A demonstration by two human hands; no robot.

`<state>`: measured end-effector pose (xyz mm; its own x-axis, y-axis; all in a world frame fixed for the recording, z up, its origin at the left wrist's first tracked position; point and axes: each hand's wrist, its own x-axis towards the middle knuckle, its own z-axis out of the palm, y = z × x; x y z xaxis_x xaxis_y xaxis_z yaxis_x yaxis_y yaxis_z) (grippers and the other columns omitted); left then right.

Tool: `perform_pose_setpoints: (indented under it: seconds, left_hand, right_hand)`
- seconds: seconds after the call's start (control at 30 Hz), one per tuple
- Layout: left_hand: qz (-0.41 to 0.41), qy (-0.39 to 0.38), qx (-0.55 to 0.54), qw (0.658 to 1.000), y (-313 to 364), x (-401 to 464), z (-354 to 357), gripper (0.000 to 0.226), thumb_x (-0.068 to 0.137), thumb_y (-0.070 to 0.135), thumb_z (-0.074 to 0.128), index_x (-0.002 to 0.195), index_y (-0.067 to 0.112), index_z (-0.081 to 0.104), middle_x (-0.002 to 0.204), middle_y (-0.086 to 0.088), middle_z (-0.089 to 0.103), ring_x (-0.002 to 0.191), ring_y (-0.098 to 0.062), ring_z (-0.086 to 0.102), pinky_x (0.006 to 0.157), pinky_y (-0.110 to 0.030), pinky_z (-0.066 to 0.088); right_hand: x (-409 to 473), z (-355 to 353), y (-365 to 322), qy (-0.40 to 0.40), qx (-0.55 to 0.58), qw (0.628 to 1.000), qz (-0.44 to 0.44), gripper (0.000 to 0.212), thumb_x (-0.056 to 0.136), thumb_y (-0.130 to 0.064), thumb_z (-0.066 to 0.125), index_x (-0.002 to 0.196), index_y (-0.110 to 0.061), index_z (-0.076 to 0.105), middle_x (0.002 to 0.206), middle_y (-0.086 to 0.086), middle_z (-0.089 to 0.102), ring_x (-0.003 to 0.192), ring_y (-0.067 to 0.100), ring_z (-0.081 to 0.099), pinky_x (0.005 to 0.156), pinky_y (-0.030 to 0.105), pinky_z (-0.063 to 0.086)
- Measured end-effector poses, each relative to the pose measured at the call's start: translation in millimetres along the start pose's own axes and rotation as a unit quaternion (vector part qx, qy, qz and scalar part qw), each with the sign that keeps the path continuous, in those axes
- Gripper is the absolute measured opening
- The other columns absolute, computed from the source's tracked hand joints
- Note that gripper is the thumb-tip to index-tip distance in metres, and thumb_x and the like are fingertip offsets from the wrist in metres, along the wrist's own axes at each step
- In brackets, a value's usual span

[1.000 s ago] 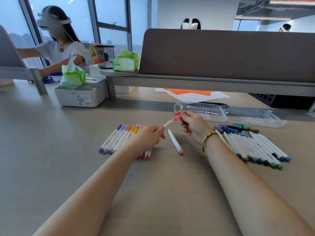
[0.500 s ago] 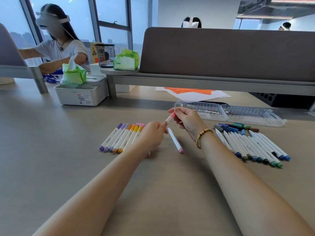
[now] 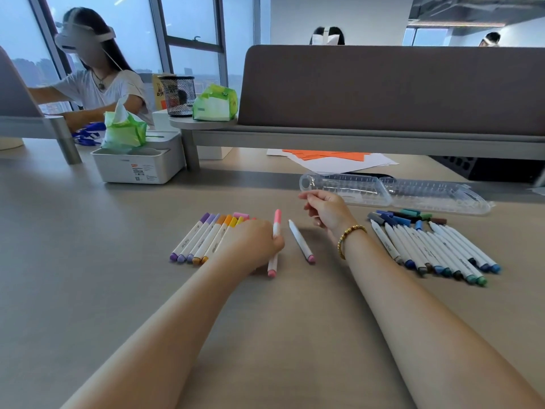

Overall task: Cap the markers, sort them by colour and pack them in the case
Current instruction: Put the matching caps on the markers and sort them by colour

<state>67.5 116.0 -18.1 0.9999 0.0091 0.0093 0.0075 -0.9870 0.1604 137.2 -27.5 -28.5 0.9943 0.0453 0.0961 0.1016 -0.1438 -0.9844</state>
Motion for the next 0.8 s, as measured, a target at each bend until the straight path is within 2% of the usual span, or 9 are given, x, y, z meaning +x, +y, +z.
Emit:
perform_pose_setpoints:
  seconds: [0.1,0.2,0.3,0.37,0.47,0.57,0.67,0.8]
  left_hand:
    - [0.016,0.002,0.116,0.993,3.1,3.5,3.4,0.038,0.094,0.037,0.035,0.109,0.010,0.057,0.074,-0.001,0.056,0.062,-0.015,0.050,0.053,-0.024,0.036]
    - [0.013,0.000,0.164,0.986,6.8,5.7,2.6,0.042,0.098,0.034,0.030,0.118,0.006,0.053,0.107,-0.008,0.063,0.092,-0.023,0.060,0.069,-0.029,0.043]
    - [0.024,0.075,0.158,0.984,10.1,3.4,0.6,0.040,0.102,0.033,0.027,0.118,0.007,0.052,0.117,-0.012,0.058,0.103,-0.027,0.059,0.076,-0.032,0.047]
    - [0.038,0.112,0.091,0.989,12.9,6.8,-3.5,0.033,0.101,0.033,0.032,0.114,0.010,0.052,0.110,-0.010,0.056,0.098,-0.025,0.058,0.079,-0.033,0.047]
    - [0.030,0.067,0.000,0.997,26.8,16.9,-3.8,0.033,0.098,0.037,0.036,0.095,0.010,0.055,0.090,-0.006,0.057,0.082,-0.020,0.054,0.076,-0.031,0.048]
    - [0.026,0.015,0.016,0.999,43.1,25.9,4.0,0.028,0.094,0.037,0.042,0.083,0.013,0.051,0.071,-0.002,0.050,0.079,-0.021,0.054,0.073,-0.030,0.047]
    - [0.021,-0.022,0.040,0.999,50.9,33.4,5.8,0.019,0.091,0.030,0.049,0.083,0.012,0.051,0.074,-0.002,0.051,0.081,-0.022,0.054,0.074,-0.030,0.046]
    - [0.016,-0.057,0.052,0.997,53.2,35.7,1.7,0.020,0.086,0.025,0.055,0.072,0.010,0.052,0.077,-0.006,0.058,0.087,-0.024,0.061,0.080,-0.032,0.050]
  right_hand:
    - [3.6,-5.3,6.2,0.028,-0.026,0.999,0.000,0.024,0.099,-0.010,0.041,0.103,-0.007,0.064,0.075,-0.002,0.053,0.065,0.008,0.045,0.053,0.016,0.035]
    - [6.7,-8.4,10.4,0.042,-0.028,0.999,0.008,0.023,0.099,-0.010,0.041,0.096,-0.012,0.063,0.075,-0.002,0.052,0.065,0.009,0.044,0.051,0.017,0.034]
    - [7.9,-11.9,14.8,0.050,-0.028,0.998,0.023,0.023,0.099,-0.010,0.040,0.095,-0.011,0.063,0.074,-0.002,0.052,0.064,0.009,0.043,0.048,0.017,0.034]
    - [8.2,-13.5,16.9,0.056,-0.021,0.998,0.029,0.023,0.098,-0.009,0.040,0.095,-0.011,0.063,0.074,-0.001,0.052,0.063,0.008,0.043,0.047,0.017,0.034]
    - [8.5,-14.3,17.9,0.058,-0.016,0.998,0.025,0.024,0.099,-0.009,0.039,0.093,-0.013,0.062,0.074,-0.001,0.051,0.064,0.008,0.043,0.048,0.017,0.034]
    - [9.7,-15.1,18.7,0.058,-0.023,0.998,0.029,0.025,0.098,-0.009,0.039,0.088,-0.015,0.061,0.073,-0.001,0.051,0.062,0.008,0.043,0.043,0.014,0.034]
    - [12.5,-18.9,18.9,0.061,-0.025,0.997,0.036,0.028,0.098,-0.009,0.039,0.083,-0.017,0.061,0.071,-0.001,0.052,0.060,0.009,0.043,0.039,0.012,0.032]
    - [13.0,-17.6,18.5,0.059,-0.030,0.997,0.034,0.024,0.098,-0.009,0.039,0.092,-0.013,0.062,0.072,-0.001,0.052,0.060,0.009,0.043,0.042,0.015,0.032]
